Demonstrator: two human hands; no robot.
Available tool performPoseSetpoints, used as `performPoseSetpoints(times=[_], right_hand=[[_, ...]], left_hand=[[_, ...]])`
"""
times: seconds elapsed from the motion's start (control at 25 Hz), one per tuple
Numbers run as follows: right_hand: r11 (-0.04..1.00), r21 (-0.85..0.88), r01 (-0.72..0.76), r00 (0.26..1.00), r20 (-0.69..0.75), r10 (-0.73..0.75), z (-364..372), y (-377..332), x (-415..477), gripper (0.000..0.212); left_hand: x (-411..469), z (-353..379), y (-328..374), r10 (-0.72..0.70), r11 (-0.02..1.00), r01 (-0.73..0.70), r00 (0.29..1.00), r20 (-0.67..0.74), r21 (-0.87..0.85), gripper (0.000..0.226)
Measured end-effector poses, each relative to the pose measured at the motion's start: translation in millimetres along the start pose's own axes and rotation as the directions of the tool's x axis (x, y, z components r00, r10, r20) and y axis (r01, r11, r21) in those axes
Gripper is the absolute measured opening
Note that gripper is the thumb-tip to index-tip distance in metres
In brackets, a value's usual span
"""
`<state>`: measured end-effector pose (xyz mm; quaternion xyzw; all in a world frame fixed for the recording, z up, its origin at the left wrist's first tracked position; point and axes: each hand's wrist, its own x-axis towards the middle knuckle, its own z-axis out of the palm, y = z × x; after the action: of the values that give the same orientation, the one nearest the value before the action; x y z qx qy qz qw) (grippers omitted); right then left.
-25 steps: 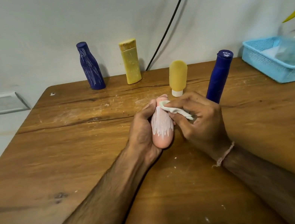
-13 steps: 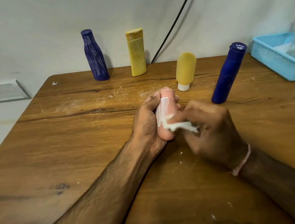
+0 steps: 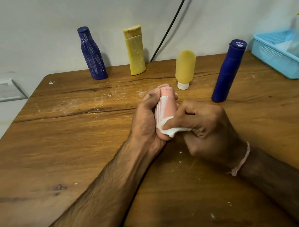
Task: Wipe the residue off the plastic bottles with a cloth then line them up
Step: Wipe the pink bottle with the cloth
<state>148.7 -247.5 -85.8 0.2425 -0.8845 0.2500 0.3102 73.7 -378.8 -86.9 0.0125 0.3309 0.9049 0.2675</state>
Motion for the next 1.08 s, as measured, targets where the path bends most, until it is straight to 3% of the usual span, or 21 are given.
performPoseSetpoints(times=[0.2, 0.28, 0.44, 0.52, 0.68, 0.72, 0.92, 1.08], right_hand=[[0.975, -0.145, -0.167, 0.928, -0.358, 0.105, -0.3, 3.4, 11.3, 0.02], [0.981, -0.127, -0.149, 0.946, -0.306, 0.104, 4.8, 3.6, 11.1, 0.023], [1.0, -0.006, -0.013, 1.0, -0.028, 0.013, 2.7, -1.8, 5.2, 0.027], [0.999, 0.035, 0.027, 0.999, 0.027, -0.028, -3.3, -2.4, 3.9, 0.025], [0.986, -0.084, -0.143, 0.949, -0.296, 0.112, -2.7, 2.3, 11.1, 0.02], [0.981, -0.105, -0.161, 0.94, -0.319, 0.12, 0.7, 1.5, 12.7, 0.022], [0.999, 0.05, 0.023, 1.0, -0.022, -0.022, 3.9, -6.0, 4.9, 0.027], [0.992, -0.012, 0.126, 0.989, 0.081, -0.125, -3.1, -0.7, 3.4, 0.031]], left_hand=[[0.2, 1.2, -1.9, -0.054, 0.998, 0.055, 0.998, 0.038, -0.014, 0.021], [-2.3, 3.6, -2.4, -0.061, 0.997, 0.064, 0.996, 0.06, -0.038, 0.014], [-4.0, 3.4, 2.1, -0.073, 0.994, 0.077, 0.996, 0.052, -0.075, 0.015], [-1.9, 1.5, 2.2, -0.063, 0.994, 0.067, 0.997, 0.046, -0.084, 0.017], [-1.1, 3.3, 1.2, -0.101, 0.991, 0.106, 0.994, 0.052, -0.088, 0.019], [-1.7, 4.4, 1.4, -0.126, 0.986, 0.131, 0.99, 0.058, -0.103, 0.018], [-1.8, 1.0, 4.1, -0.156, 0.975, 0.161, 0.987, 0.044, -0.152, 0.019], [0.3, -2.2, 5.2, -0.19, 0.967, 0.194, 0.981, 0.037, -0.165, 0.024]])
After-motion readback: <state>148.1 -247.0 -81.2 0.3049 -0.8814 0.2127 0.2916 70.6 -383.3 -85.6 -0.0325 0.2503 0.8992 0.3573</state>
